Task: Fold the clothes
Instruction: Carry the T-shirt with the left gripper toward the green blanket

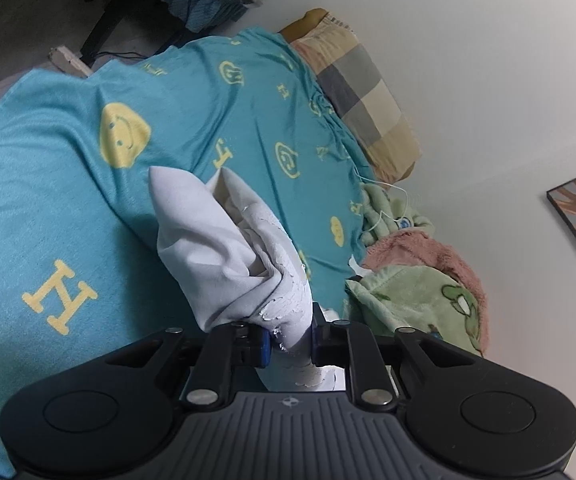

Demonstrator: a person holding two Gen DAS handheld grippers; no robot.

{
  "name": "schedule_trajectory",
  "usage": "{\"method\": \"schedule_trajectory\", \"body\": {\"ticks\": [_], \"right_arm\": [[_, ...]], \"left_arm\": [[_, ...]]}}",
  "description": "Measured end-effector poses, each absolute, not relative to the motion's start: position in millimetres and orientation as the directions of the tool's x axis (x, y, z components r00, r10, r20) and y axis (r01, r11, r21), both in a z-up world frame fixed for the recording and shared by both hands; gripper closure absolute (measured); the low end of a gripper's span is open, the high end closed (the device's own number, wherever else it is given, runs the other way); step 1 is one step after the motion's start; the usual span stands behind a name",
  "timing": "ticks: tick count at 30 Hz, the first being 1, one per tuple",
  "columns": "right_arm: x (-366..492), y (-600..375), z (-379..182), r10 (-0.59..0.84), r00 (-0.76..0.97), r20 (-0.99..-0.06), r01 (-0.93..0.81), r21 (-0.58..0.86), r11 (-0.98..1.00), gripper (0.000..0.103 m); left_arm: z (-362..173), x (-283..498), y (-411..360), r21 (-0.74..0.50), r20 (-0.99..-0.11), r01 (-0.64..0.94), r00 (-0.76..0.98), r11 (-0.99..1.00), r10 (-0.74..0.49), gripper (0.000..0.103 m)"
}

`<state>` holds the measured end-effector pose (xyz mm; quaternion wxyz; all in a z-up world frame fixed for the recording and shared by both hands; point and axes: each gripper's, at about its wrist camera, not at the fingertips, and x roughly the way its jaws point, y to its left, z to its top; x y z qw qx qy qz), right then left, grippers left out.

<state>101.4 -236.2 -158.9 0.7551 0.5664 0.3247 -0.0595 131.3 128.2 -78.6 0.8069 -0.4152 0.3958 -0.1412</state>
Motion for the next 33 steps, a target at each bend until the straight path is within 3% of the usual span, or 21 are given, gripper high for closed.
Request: {"method": "schedule_trajectory", "body": {"ticks": [10,17,24,33], "right_arm": [[96.4,-249.9,-106.5,0.273,0.807,-0.523,0.419,0.834,0.361,0.074],[103.4,-298.5,-59.9,0.253,0.852,-0.458,0.366,0.867,0.338,0.074],[135.9,-395.6,25.0,0.158,0.908,-0.387,0.293,0.859,0.42,0.074],[152.0,-545.6,135.1,-0.05,0.965,-0.258,0.238,0.777,0.583,0.074]], "left_arm": [[-15.1,127.5,108.4,-0.786,-0.497,-0.065,0.659,0.615,-0.565,0.086],[40.1,152.0,52.5,-0.796,-0.454,-0.002,0.664,0.606,-0.594,0.086],[110.6,210.7,-68.3,-0.809,-0.385,0.116,0.636,0.576,-0.669,0.086],[170.4,286.3,-269.5,-0.858,-0.203,0.315,0.517,0.406,-0.831,0.086]]}}
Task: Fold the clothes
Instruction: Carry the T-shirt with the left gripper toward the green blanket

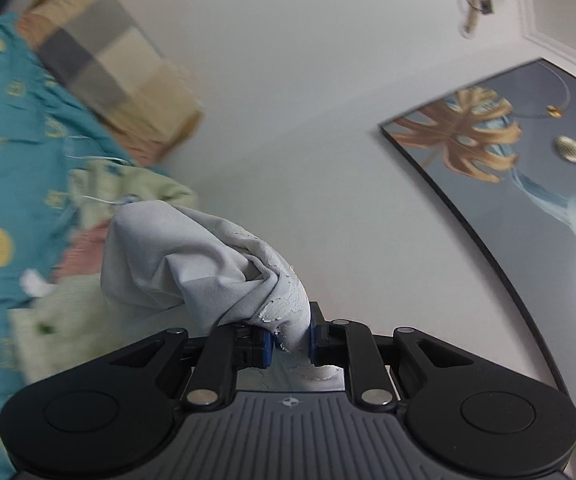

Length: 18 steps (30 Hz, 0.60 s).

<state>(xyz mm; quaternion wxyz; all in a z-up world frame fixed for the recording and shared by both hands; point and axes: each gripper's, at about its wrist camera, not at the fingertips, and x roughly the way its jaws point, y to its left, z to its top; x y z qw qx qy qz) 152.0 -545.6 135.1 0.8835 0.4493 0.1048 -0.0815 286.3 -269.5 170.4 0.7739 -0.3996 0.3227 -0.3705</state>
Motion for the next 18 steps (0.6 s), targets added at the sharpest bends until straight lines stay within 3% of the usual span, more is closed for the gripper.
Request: {"method": "schedule_trajectory", "body": {"ticks": [4,8,13,18], "right_arm": [[139.4,-580.4,130.3,-0.122,0.962,-0.244,0.262,0.698,0.666,0.075],[124.6,-587.2,88.6,-0.158,0.928,-0.337,0.349,0.641,0.683,0.074],[97.5,-579.0,29.0,-0.113,0.856,-0.504,0.444,0.607,0.659,0.074],[65.8,-558.6,-1.6,-0.069,0.81,-0.583,0.471,0.575,0.669,0.075]], "left_arm": [[145.0,300.2,-335.1,-0.835,-0.22,0.351,0.492,0.423,-0.843,0.086],[93.9,306.3,-378.2,-0.781,-0.304,0.376,0.469,0.498,-0.83,0.086],[23.3,277.9,-364.1,-0.757,-0.409,0.368,0.378,0.54,-0.831,0.086],[-16.4,248.5,-336.8,-0.712,-0.49,0.395,0.313,0.58,-0.814,0.086]]}}
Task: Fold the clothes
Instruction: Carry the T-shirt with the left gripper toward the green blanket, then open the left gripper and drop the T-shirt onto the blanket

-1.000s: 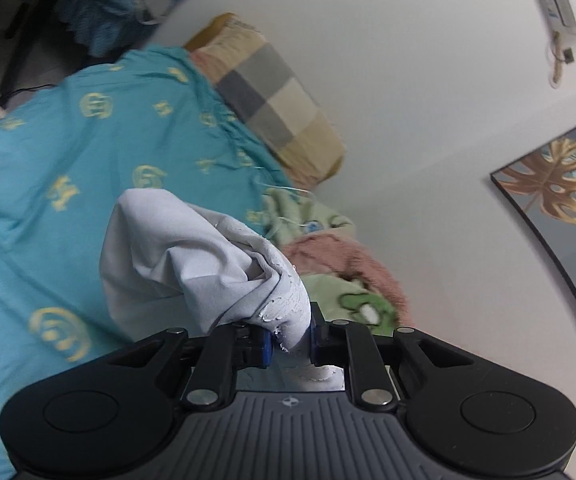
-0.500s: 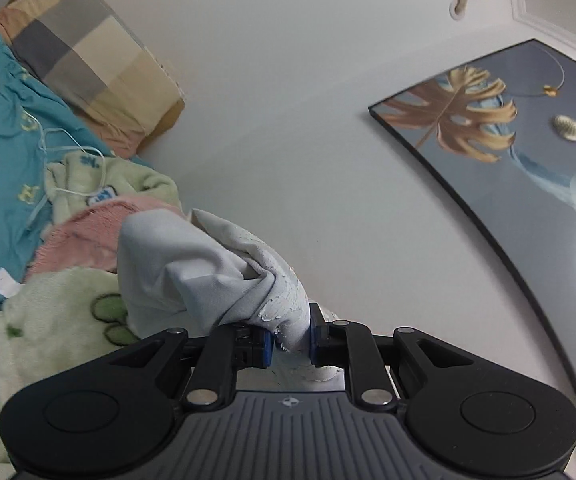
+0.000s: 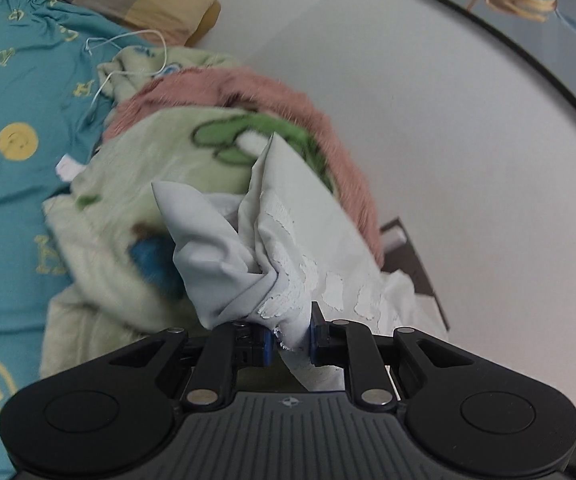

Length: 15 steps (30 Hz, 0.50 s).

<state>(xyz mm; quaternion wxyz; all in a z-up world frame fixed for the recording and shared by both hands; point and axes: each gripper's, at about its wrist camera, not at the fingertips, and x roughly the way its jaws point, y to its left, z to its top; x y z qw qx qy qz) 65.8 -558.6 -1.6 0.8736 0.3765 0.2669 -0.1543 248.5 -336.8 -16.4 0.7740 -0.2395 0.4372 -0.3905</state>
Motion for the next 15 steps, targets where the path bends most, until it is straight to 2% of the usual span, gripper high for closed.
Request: {"method": "schedule_trajectory", "body": {"ticks": [5,7,8,9,10,11,12,13,15], "right_arm": [[56.4,-542.7,-9.1,-0.088,0.789,-0.608,0.488,0.533,0.691,0.075],[56.8,-541.1,-6.1,-0.097,0.786,-0.61,0.494,0.525,0.693,0.073],[56.2,-540.7,-4.7,-0.1,0.784,-0.613,0.498,0.524,0.691,0.072],[54.8,-540.5,-3.8,-0.103,0.781,-0.616,0.504,0.524,0.686,0.071],[52.6,-539.9,-1.2,-0.108,0.777,-0.621,0.511,0.521,0.684,0.069],[49.6,-538.5,1.9,-0.117,0.771,-0.626,0.519,0.512,0.685,0.065],[46.1,-536.5,5.1,-0.126,0.769,-0.627,0.523,0.503,0.688,0.058],[41.7,-533.7,9.4,-0.133,0.771,-0.623,0.521,0.497,0.694,0.053],[31.4,-526.4,20.6,-0.16,0.78,-0.605,0.516,0.478,0.711,0.031]], "left_arm": [[-30.6,230.8,-325.6,-0.65,-0.55,0.429,0.305,0.628,-0.777,0.084],[-20.2,226.3,-320.6,-0.615,-0.571,0.439,0.326,0.655,-0.754,0.079],[-15.3,222.5,-321.8,-0.585,-0.586,0.453,0.338,0.673,-0.737,0.073],[-10.1,218.4,-322.2,-0.555,-0.598,0.472,0.346,0.685,-0.723,0.062],[-5.0,214.3,-322.6,-0.525,-0.61,0.49,0.354,0.696,-0.709,0.055],[-1.3,210.1,-321.9,-0.505,-0.618,0.503,0.357,0.702,-0.7,0.042],[2.8,205.6,-320.9,-0.484,-0.626,0.516,0.361,0.707,-0.691,0.029],[10.3,198.2,-317.2,-0.464,-0.624,0.526,0.376,0.712,-0.685,0.022],[25.4,183.5,-309.7,-0.424,-0.62,0.546,0.406,0.722,-0.672,0.01]]}}
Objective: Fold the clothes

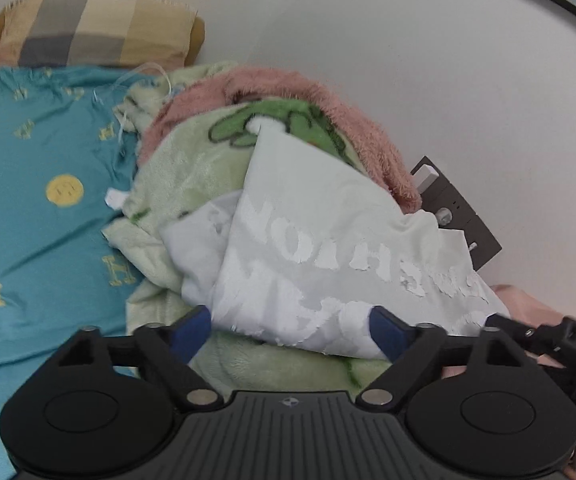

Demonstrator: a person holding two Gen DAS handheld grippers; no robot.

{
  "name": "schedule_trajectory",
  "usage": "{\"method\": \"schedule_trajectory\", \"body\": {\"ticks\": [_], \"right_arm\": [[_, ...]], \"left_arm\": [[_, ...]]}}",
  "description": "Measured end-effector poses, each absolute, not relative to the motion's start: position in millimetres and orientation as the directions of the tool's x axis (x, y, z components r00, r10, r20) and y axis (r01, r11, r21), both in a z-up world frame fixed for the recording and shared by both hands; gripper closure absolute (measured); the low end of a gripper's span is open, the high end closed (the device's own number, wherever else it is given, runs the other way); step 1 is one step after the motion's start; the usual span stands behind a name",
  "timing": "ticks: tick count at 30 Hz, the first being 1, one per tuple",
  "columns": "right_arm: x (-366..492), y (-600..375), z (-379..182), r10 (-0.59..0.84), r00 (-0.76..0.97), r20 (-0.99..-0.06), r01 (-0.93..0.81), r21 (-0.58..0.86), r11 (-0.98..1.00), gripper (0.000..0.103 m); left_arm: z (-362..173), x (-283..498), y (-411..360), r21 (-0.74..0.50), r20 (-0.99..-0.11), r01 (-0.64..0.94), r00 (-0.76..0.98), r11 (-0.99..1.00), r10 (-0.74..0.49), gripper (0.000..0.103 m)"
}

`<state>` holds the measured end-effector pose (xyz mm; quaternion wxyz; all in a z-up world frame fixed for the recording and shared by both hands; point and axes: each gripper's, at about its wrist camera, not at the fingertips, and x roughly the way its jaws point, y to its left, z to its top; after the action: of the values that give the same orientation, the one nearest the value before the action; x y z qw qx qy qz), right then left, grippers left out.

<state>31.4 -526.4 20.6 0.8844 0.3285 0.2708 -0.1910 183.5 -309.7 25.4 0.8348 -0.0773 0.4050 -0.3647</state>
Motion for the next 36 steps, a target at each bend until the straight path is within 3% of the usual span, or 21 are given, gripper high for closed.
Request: {"method": "schedule_trajectory", "body": {"ticks": [3,18,25,36], "right_arm": [[15.8,-515.0,38.4,-0.203,0.795,-0.572,0.508,0.443,0.739,0.017],[-78.3,-424.2,123.2,-0.267,0.864,-0.428,0.414,0.3,0.859,0.018],[-112.2,-390.0,128.0,-0.279,0.881,-0.382,0.383,0.231,0.894,0.018],[-129.3,-348.7,101.7,-0.285,0.9,-0.328,0.358,0.186,0.915,0.018]], "left_arm": [[49.7,160.0,-297.8,-0.368,-0.6,0.581,0.448,0.726,-0.662,0.0],[160.0,10.0,-219.5,-0.135,-0.433,0.662,0.63,0.737,-0.645,0.0],[162.9,-37.2,-191.7,-0.053,-0.366,0.674,0.673,0.737,-0.642,0.0],[147.8,-71.5,-159.0,-0.023,-0.307,0.671,0.701,0.741,-0.644,0.0]]}}
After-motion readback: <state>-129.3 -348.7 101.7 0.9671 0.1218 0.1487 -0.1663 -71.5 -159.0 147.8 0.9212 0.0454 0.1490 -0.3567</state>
